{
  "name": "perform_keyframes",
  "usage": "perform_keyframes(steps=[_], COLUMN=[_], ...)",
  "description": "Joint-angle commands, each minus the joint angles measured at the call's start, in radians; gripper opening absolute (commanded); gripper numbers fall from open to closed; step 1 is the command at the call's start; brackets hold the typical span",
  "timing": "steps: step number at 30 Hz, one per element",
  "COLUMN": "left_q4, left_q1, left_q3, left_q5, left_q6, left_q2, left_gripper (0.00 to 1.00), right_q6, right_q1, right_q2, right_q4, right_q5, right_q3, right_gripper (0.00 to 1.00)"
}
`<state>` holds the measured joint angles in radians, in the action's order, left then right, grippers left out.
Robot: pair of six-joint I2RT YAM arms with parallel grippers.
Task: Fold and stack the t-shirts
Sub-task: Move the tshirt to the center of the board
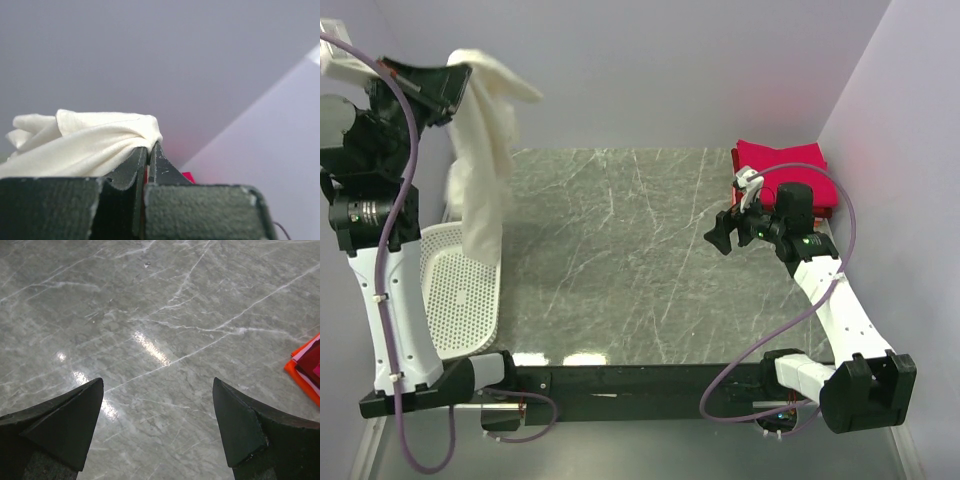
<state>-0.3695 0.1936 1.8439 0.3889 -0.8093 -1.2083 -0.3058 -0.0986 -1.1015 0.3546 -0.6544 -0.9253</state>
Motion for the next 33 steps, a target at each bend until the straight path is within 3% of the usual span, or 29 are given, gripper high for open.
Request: perform_keyframes(steps=[1,9,16,19,22,23,25,26,29,31,33], left_q4=[0.107,0.234,0.311,0.381,0.472,0.468,0.423,0.320,0.232,0.222,0.170], left_q1=[-0.090,-0.238,-0.425,-0.474,-0.479,-0.477,-0.462,-0.453,-0.441,-0.442,-0.442], left_q3=[0.170,0.187,0.013,-0.170,-0.505,-0.555,-0.618,-0.638,-0.666,-0.684,-0.690], left_q5=[0.060,0.125,0.099,0.100,0.100,0.088,0.011,-0.046,-0.253,-0.297,-0.270], left_q6=[-0.002,-0.094,-0.088,-0.091,-0.081,-0.064,0.034,0.076,0.237,0.318,0.361], left_q2=[-0.042,-0.099,-0.086,-0.077,-0.095,-0.096,-0.160,-0.181,-0.194,-0.133,-0.087], left_gripper=[0.01,0.01,0.01,0.01,0.01,0.02,0.17,0.36,0.67,0.82,0.87], right_q6=[-0.015,-0.027,-0.042,-0.049,-0.055,-0.058,-0.084,-0.104,-0.223,-0.291,-0.309], right_q1=[-0.003,-0.003,-0.001,0.005,0.008,0.008,0.008,0.008,-0.001,-0.026,-0.052], right_q2=[0.019,0.022,0.031,0.034,0.032,0.031,0.020,-0.003,-0.079,-0.121,-0.181], right_q4=[-0.008,-0.003,-0.002,-0.002,0.004,0.006,0.018,0.056,0.186,0.237,0.267], right_q5=[0.012,0.029,0.050,0.055,0.053,0.053,0.030,0.006,-0.115,-0.148,-0.134], right_q3=[-0.021,-0.023,-0.020,-0.018,-0.015,-0.015,-0.017,-0.021,-0.052,-0.075,-0.084], right_gripper=[0.95,0.95,0.95,0.95,0.95,0.95,0.95,0.95,0.93,0.89,0.88])
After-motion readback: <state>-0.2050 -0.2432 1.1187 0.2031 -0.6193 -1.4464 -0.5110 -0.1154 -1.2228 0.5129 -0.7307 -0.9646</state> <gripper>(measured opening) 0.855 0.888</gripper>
